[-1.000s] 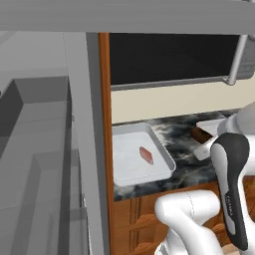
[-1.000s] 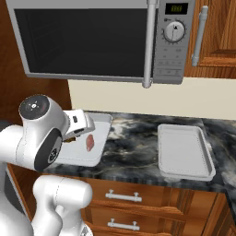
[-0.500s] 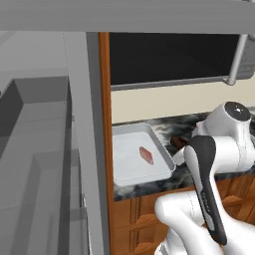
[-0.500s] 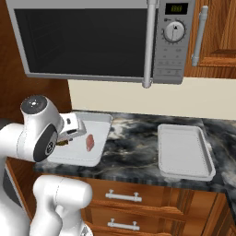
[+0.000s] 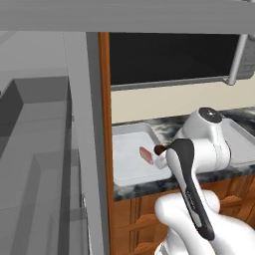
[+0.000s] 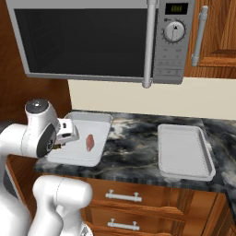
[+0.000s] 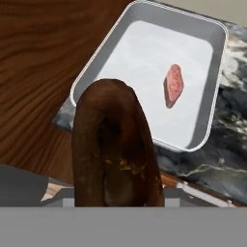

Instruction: Place one sweet potato and one steak in each tupperware on the nearby counter, to pack two identical lunches.

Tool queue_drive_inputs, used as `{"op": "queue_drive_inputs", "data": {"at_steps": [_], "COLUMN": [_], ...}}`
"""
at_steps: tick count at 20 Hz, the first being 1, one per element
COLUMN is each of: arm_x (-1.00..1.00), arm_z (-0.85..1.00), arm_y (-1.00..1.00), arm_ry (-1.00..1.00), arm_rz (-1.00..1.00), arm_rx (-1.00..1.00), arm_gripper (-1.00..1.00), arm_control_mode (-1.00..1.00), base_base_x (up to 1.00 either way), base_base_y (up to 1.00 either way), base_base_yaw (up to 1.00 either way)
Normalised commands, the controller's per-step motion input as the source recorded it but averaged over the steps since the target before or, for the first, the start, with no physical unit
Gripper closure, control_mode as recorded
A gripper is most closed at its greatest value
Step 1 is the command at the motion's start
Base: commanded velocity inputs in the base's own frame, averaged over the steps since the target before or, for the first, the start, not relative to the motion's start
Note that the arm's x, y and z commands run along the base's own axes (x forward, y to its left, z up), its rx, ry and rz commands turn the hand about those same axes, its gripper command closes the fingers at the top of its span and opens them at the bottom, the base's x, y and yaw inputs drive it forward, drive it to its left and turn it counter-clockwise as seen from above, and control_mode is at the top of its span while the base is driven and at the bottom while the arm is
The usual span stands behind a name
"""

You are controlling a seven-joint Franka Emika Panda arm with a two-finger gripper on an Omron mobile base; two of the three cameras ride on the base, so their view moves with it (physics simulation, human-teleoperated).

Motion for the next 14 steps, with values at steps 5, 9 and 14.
{"op": "queue_drive_inputs", "data": {"at_steps": [5, 9, 14], "arm_x": [0.37, 0.47, 0.44], "arm_z": [-0.26, -0.23, -0.37], "arm_y": [0.00, 0.01, 0.13], "arm_ry": [0.00, 0.00, 0.00], "arm_rz": [0.00, 0.00, 0.00], "arm_rx": [0.11, 0.05, 0.00], "arm_gripper": [1.00, 1.00, 1.00], "arm_control_mode": [-1.00, -1.00, -1.00], "base_base_x": [0.00, 0.00, 0.00], "base_base_y": [0.00, 0.00, 0.00], "base_base_yaw": [0.00, 0.00, 0.00]}}
